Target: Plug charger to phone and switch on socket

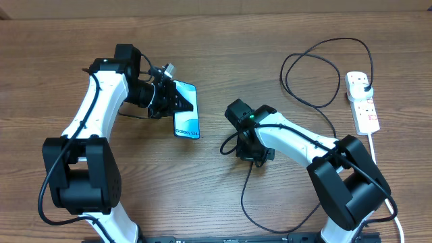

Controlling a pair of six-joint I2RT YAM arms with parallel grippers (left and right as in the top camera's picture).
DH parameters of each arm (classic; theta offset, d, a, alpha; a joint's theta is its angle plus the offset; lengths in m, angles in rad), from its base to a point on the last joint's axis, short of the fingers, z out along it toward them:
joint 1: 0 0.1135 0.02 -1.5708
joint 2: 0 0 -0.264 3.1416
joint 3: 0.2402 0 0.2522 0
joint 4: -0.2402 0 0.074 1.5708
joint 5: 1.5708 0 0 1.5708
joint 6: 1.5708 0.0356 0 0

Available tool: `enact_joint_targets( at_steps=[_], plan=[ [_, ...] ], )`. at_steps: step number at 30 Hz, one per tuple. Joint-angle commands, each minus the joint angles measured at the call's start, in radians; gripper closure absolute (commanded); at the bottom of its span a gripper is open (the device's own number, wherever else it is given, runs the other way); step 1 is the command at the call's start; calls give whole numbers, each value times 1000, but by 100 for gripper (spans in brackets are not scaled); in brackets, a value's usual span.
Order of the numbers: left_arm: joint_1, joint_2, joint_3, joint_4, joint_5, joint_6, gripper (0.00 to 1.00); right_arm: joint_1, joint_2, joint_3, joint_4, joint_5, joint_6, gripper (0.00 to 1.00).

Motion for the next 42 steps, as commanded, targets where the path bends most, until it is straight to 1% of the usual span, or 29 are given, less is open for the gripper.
enact_joint_targets(
  at_steps=[1,5,7,12,13,16,20,26,29,31,33,35,37,39,42],
  plan=[
    [2,-2,23,0,24,14,96,-7,26,-31,-6,-7,6,81],
    [2,-2,23,0,24,15,96,-7,26,-31,-13,-9,6,80],
    [2,-2,23,0,24,15,96,-7,26,-31,-21,-25,6,73],
    [3,-2,23,0,24,15,96,-7,26,-31,-27,-48,6,74],
    [3,-2,23,0,24,15,96,-7,26,-31,-27,-48,6,74],
    [2,-2,23,0,24,15,96,-7,26,-31,-27,-48,6,85],
    [3,-2,23,0,21,14,96,-7,26,-31,-24,-48,6,87],
    [3,-2,23,5,20,-2,96,-7,26,-31,-23,-47,5,86],
    [3,-2,23,9,20,-9,96,-7,26,-31,-10,-48,-6,92],
    [3,-2,23,11,20,-8,96,-7,26,-31,-7,-48,-6,92],
    [3,-2,23,10,22,-8,96,-7,26,-31,-8,-48,-7,85],
    [3,-2,23,-2,26,-8,96,-8,26,-30,-8,-48,-46,85],
    [4,-2,23,-14,53,-8,96,-13,24,-26,-19,-51,-79,96],
    [5,-2,23,-17,87,-6,96,-23,18,-23,-40,-90,-110,96],
    [5,-2,23,-16,201,28,96,-33,-24,-23,-38,-209,-213,96]
  ],
)
